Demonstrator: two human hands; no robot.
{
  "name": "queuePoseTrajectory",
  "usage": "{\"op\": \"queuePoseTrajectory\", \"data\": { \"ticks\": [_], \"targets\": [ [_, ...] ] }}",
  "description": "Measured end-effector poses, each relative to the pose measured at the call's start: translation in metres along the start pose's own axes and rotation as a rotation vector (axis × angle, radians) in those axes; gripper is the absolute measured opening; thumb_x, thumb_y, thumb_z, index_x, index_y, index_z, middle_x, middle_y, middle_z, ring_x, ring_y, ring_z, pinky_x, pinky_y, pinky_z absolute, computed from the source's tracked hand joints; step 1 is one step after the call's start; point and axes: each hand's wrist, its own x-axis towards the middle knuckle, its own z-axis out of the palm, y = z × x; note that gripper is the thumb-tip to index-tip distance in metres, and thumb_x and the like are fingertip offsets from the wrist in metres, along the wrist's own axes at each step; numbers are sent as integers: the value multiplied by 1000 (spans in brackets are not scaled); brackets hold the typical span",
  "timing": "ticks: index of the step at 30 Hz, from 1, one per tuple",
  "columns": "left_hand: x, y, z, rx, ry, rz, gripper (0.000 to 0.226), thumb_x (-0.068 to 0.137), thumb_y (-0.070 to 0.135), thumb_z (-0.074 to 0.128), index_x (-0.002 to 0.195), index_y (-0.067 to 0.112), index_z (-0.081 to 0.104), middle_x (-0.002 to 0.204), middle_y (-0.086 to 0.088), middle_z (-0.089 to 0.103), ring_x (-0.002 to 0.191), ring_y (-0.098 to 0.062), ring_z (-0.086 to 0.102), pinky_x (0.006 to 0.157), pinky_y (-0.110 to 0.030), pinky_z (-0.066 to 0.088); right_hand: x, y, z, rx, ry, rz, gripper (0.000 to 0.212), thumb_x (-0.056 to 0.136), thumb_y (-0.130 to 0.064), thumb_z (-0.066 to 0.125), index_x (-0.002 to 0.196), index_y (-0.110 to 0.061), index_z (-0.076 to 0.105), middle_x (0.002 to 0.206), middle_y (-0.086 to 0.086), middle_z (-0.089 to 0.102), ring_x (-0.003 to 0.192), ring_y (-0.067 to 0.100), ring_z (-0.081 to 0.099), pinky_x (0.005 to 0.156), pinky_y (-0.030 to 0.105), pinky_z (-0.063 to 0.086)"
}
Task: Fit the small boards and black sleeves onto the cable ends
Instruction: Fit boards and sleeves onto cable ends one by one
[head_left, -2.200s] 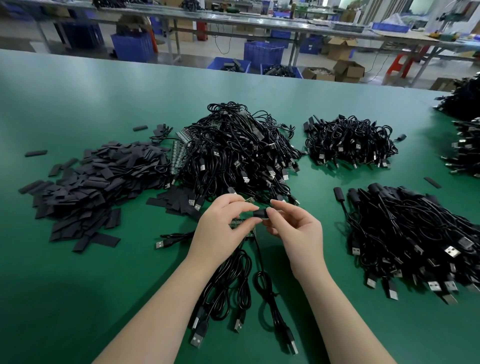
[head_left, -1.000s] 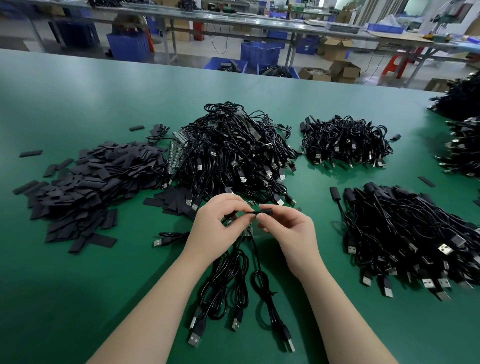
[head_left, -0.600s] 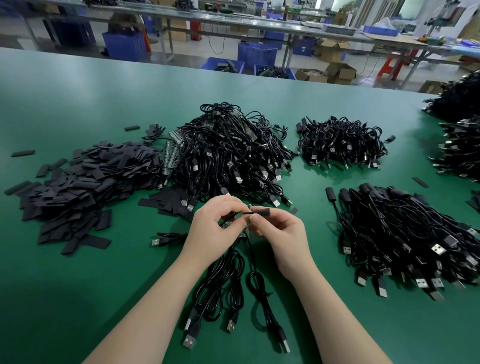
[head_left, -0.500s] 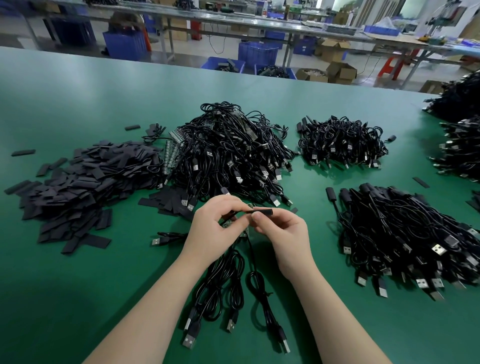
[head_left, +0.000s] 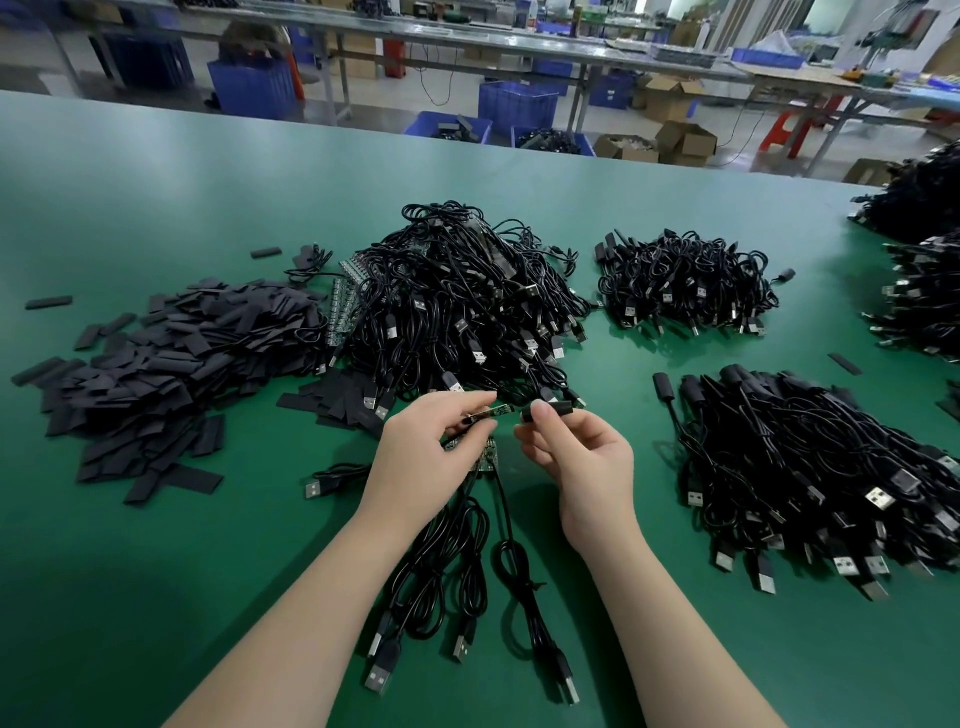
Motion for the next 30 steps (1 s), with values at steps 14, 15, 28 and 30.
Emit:
{"op": "queuePoseTrajectory", "data": {
  "ticks": [14, 15, 28, 30],
  "targets": [
    [-2, 3, 1, 37, 110, 58, 19, 81, 8, 76, 93, 23, 77, 91, 25, 65, 94, 3, 63, 82, -13, 49, -5, -1, 4, -125, 1, -72, 11, 81, -14, 80, 76, -24, 79, 79, 4, 76, 80, 22, 73, 72, 24, 57],
    [-2, 3, 1, 37, 108, 58, 20, 81, 8, 76, 93, 23, 77, 90, 25, 65, 94, 4, 63, 82, -12, 49, -5, -2, 5, -128, 2, -79, 12, 81, -13, 80, 77, -24, 80, 80, 4, 76, 79, 21, 73, 71, 22, 57],
    [-4, 4, 3, 18, 121, 84, 19, 80, 6, 76, 90, 22, 76, 90, 25, 65, 90, 3, 64, 79, -10, 49, -10, -4, 6, -188, 28, -160, 17, 81, -6, 80, 77, -22, 79, 87, 2, 78, 77, 10, 72, 70, 16, 54],
    [-4, 4, 4, 7, 124, 75, 19, 80, 6, 76, 90, 22, 76, 90, 23, 66, 89, 3, 64, 78, -10, 49, -9, -4, 6, -197, 32, -167, 20, 81, -6, 80, 76, -25, 79, 87, 3, 78, 78, 11, 72, 71, 16, 54]
  ]
}}
